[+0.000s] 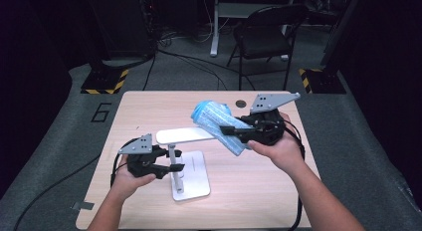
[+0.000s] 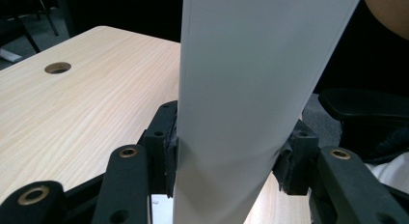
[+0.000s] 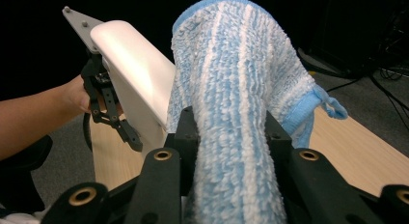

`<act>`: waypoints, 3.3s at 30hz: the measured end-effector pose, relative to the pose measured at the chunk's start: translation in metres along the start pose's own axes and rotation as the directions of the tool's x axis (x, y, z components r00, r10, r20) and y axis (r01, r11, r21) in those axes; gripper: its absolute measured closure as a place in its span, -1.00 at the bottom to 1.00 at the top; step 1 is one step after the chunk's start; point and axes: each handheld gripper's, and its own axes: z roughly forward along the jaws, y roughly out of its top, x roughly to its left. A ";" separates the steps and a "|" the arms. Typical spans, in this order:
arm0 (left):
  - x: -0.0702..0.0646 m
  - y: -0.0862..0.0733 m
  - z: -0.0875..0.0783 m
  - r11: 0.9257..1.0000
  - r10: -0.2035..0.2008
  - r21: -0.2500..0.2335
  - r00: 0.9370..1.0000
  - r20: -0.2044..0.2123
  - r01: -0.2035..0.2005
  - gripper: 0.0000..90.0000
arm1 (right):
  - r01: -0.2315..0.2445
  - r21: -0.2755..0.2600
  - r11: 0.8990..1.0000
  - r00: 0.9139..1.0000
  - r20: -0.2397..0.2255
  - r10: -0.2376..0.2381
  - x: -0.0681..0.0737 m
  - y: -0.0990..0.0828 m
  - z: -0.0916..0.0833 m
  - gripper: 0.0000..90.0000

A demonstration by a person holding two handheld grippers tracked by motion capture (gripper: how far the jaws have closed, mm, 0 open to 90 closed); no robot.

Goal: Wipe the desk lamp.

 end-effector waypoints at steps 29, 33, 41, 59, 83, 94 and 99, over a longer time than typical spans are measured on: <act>-0.001 -0.001 0.001 1.000 0.000 -0.006 1.000 0.000 0.000 0.13 | 0.012 -0.018 1.000 0.999 -0.031 -0.013 -0.001 0.001 0.006 0.51; -0.001 -0.001 0.001 1.000 0.001 -0.008 1.000 -0.002 -0.001 0.13 | -0.011 -0.020 1.000 1.000 -0.006 0.011 -0.009 -0.007 -0.002 0.51; -0.001 -0.001 0.002 1.000 0.001 -0.008 1.000 -0.002 -0.001 0.13 | -0.046 -0.019 0.999 0.998 0.037 0.046 -0.022 -0.018 -0.015 0.51; 0.000 -0.001 0.002 1.000 -0.004 -0.015 1.000 0.001 0.004 0.13 | -0.081 -0.020 0.997 0.993 0.086 0.082 -0.036 -0.026 -0.026 0.51; 0.002 0.008 0.019 1.000 -0.001 -0.003 1.000 -0.029 0.000 0.13 | -0.007 -0.038 0.999 1.000 -0.021 0.006 0.004 0.011 0.018 0.51; 0.002 0.007 0.018 1.000 0.001 -0.004 1.000 -0.025 -0.002 0.13 | 0.043 -0.049 0.998 0.997 -0.067 -0.046 0.023 0.022 0.032 0.51; 0.003 0.006 0.017 1.000 0.008 -0.007 1.000 -0.026 -0.008 0.13 | 0.052 -0.056 0.997 0.995 -0.088 -0.057 0.030 0.021 0.031 0.51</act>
